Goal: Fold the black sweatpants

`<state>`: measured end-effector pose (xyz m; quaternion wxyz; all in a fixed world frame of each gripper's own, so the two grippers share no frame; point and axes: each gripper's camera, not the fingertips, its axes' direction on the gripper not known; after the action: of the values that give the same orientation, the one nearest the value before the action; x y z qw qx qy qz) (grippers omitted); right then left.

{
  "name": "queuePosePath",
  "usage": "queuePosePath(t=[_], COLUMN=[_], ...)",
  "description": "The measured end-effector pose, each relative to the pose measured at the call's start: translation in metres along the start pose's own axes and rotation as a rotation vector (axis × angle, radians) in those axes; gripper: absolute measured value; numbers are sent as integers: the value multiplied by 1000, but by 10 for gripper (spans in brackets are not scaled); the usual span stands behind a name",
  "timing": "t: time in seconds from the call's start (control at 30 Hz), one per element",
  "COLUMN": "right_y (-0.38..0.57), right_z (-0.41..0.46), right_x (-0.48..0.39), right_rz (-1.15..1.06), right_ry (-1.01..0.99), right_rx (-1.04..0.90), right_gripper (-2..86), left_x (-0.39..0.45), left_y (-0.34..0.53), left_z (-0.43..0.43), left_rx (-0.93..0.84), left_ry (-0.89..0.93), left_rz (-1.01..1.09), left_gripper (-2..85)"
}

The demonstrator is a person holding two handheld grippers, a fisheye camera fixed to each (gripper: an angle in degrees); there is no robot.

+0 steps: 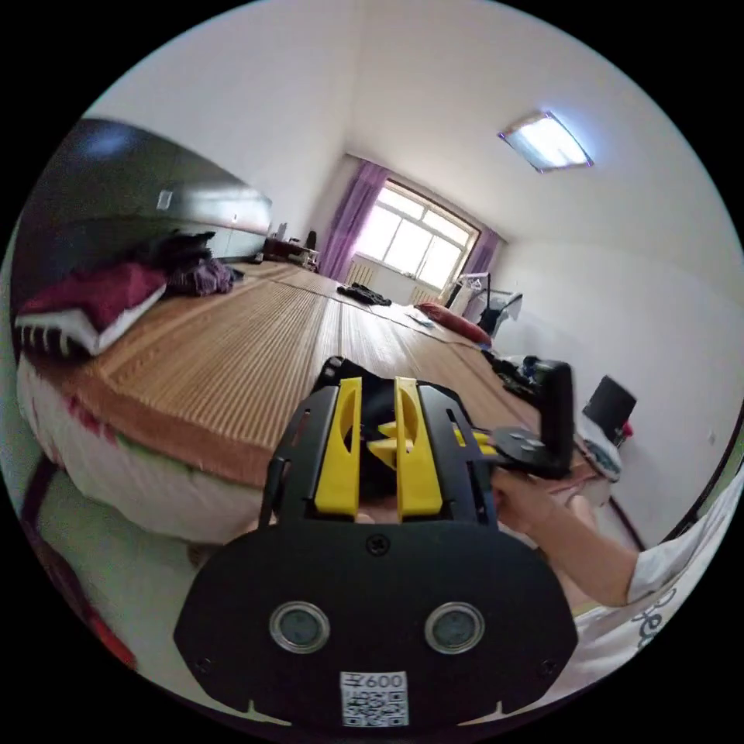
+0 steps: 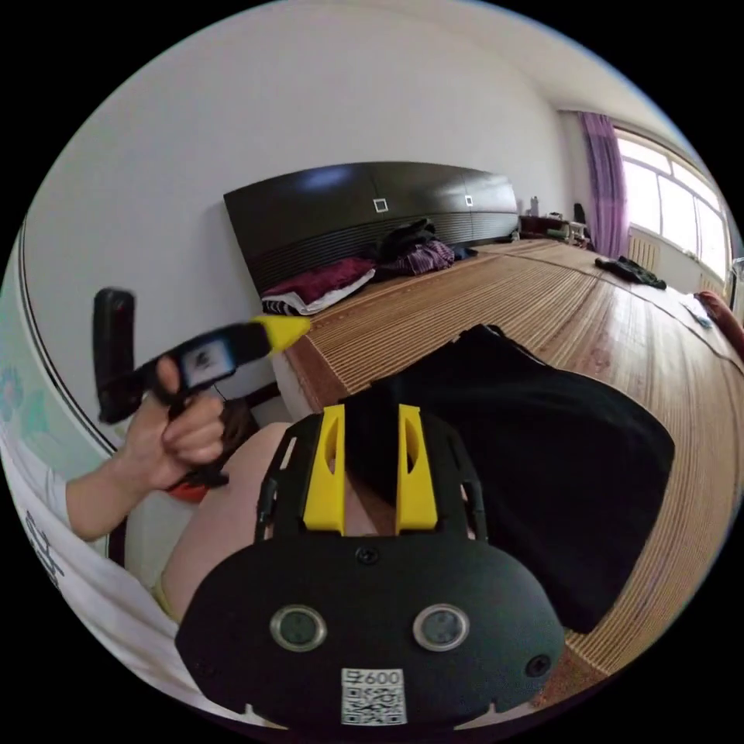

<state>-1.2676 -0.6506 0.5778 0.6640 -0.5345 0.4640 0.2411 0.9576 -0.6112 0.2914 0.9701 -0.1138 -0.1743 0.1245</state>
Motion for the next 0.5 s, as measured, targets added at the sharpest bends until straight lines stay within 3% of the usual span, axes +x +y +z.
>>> queuePosePath(t=[0.1,0.17,0.23,0.33,0.5], right_y=[23,37,48,70,78], right_z=[-59,-93,-115,-146,-162], right_x=[29,65,94,130,154], right_rz=[48,112,182,266,297], right_ry=[143,250,303,292,242], right_rx=[72,53,26,30,72], right_gripper=[82,83,83,82,85], left_x=[-7,-8,5,31,31], left_y=[-36,-48,-46,-31,-1], left_z=[106,200,252,306,369], left_rx=[-138,-322,-396,-419,-502], left_ry=[1,-93,-139,-201,-241], left_rz=[60,113,211,345,346], left_gripper=[75,96,101,109,108])
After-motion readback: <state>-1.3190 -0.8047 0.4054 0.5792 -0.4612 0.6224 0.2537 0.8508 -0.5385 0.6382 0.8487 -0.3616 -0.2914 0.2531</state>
